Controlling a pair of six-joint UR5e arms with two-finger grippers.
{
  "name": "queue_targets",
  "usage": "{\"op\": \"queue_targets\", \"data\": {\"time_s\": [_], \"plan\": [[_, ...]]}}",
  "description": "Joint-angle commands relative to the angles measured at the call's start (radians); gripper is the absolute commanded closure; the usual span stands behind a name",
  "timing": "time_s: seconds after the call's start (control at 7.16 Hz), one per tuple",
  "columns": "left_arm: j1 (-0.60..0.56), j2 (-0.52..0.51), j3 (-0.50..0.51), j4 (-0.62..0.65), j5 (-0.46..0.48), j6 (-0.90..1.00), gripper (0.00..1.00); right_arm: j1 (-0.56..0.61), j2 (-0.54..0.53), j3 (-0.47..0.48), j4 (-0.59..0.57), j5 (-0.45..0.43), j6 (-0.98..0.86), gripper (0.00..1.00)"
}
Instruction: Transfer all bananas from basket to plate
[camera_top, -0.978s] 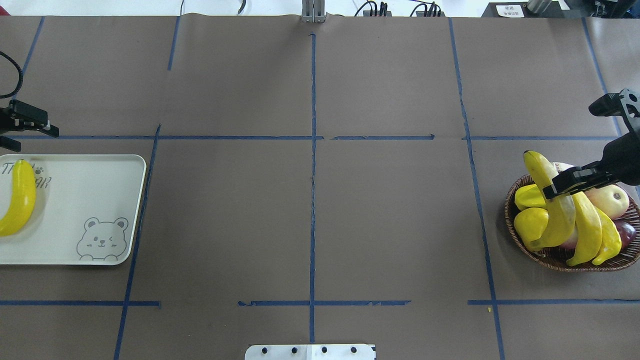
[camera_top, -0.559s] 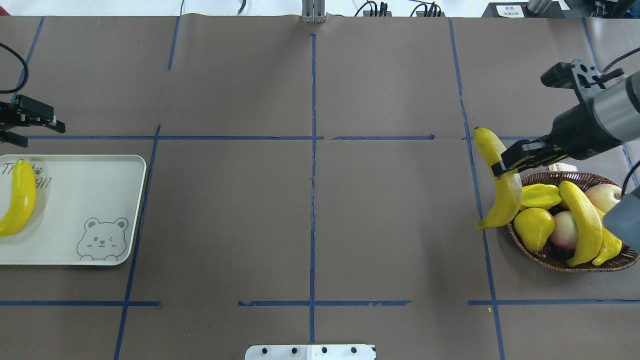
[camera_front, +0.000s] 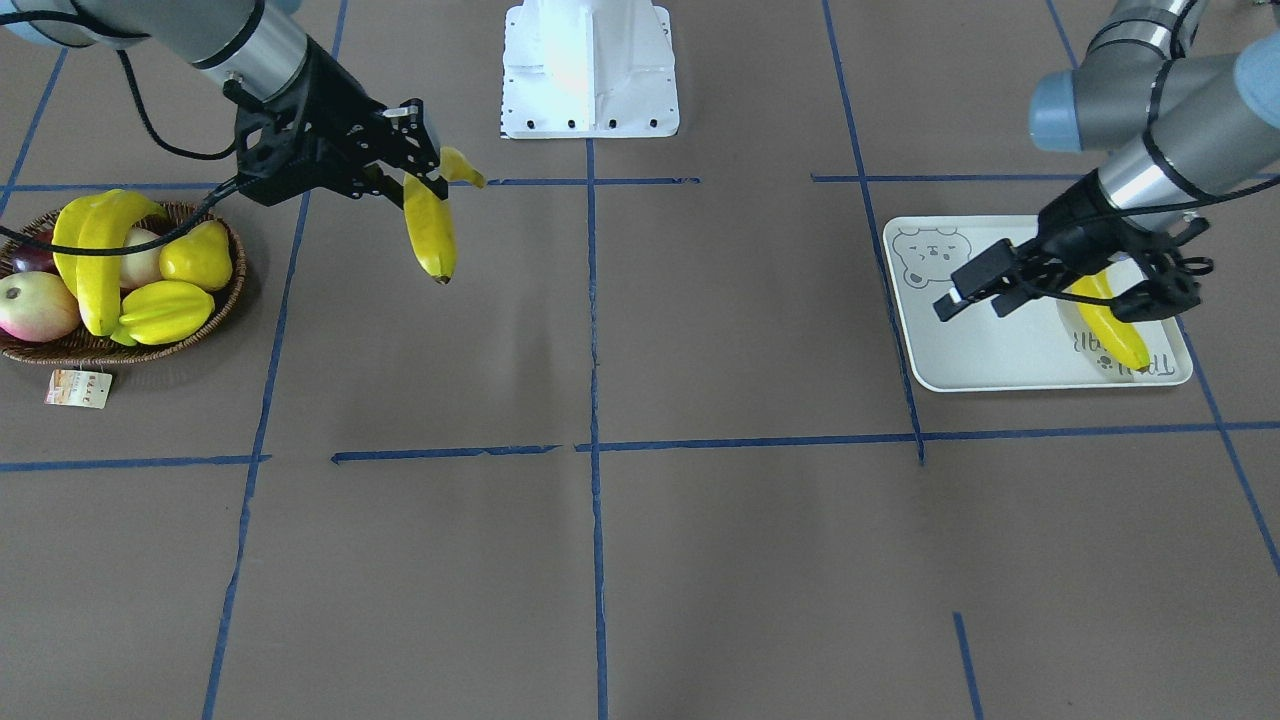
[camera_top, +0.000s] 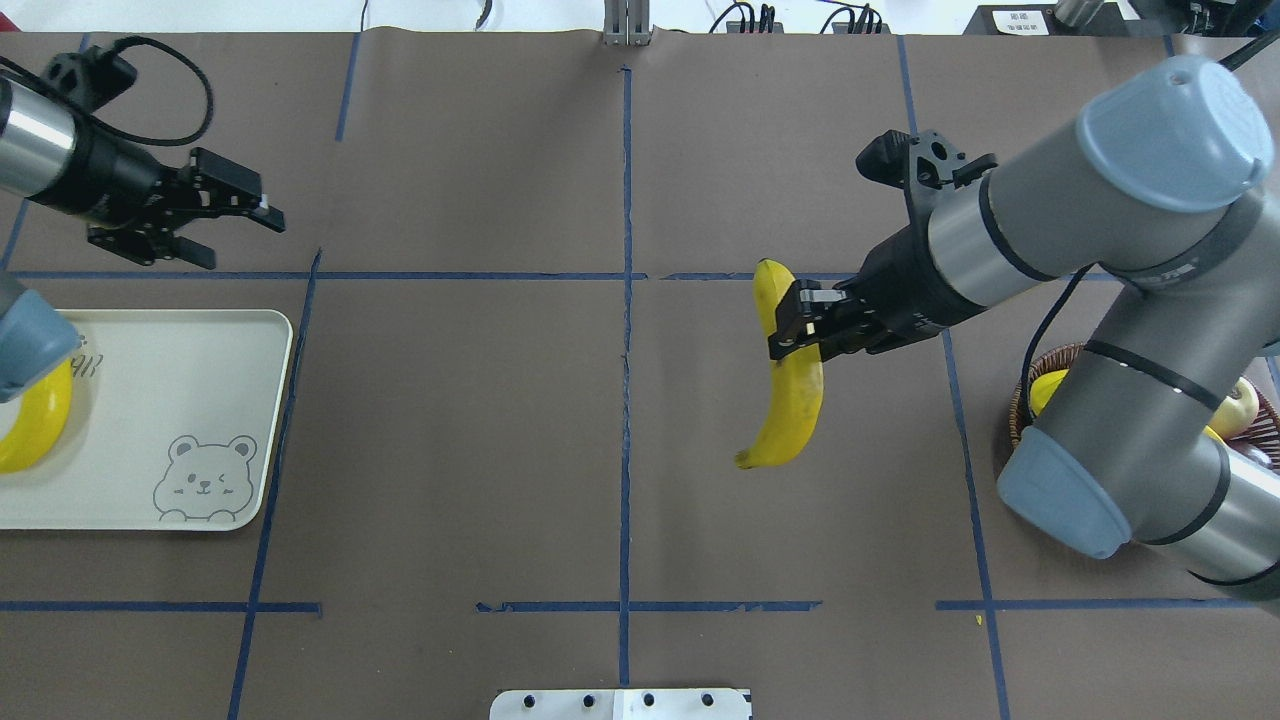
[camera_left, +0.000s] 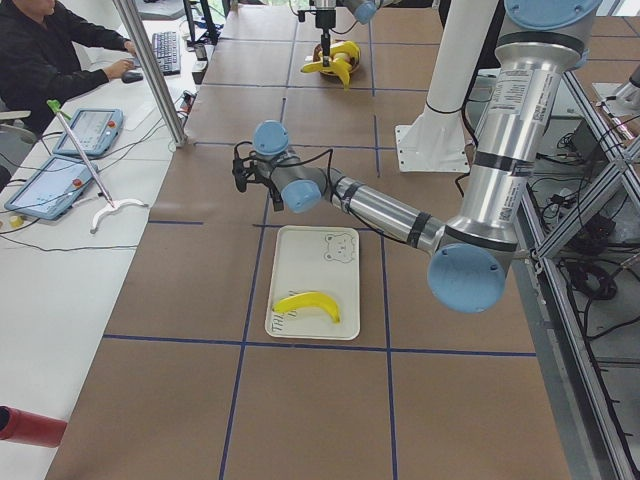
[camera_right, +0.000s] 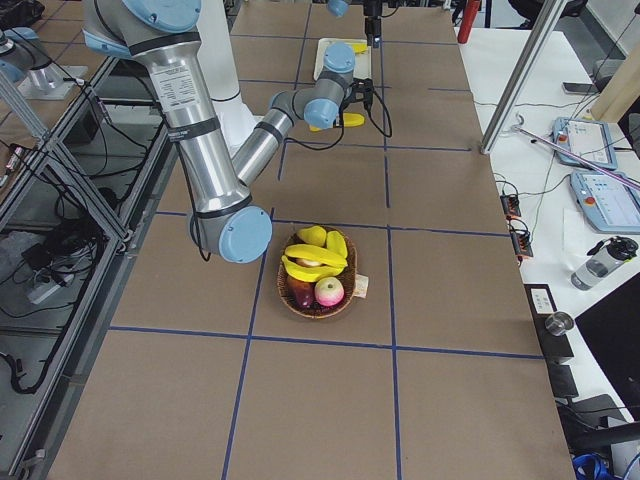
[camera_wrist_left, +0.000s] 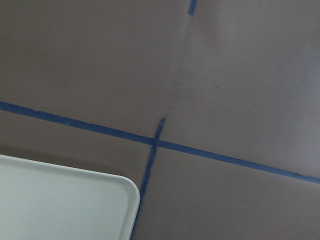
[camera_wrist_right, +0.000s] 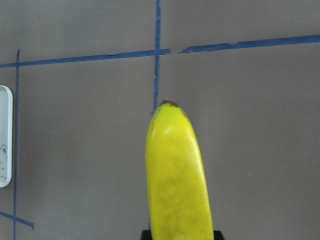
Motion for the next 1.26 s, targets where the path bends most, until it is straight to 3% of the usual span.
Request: {"op": "queue_targets", "data": {"time_s": [0.0,0.14,0.42,1.12], "plan": [[0.064,-0.107,0.008,-0.193,0.005,-0.308,0.0,-0.075,0.081,0.001,0.002,-0.098,0.102,0.97],[0.097,-0.125,0.008,-0.266,0.016,-0.402,0.0,-0.095,0.101,0.001,0.002,-0.124,0.121,0.97],[0.203,-0.208,-0.002,-0.283,0.099,-0.502,0.01,-0.135,0.125,0.001,0.002,-0.161,0.124,0.97],[0.372,-0.3,-0.005,-0.283,0.263,-0.53,0.03,-0.171,0.171,0.0,0.003,-0.164,0.124,0.97]]}}
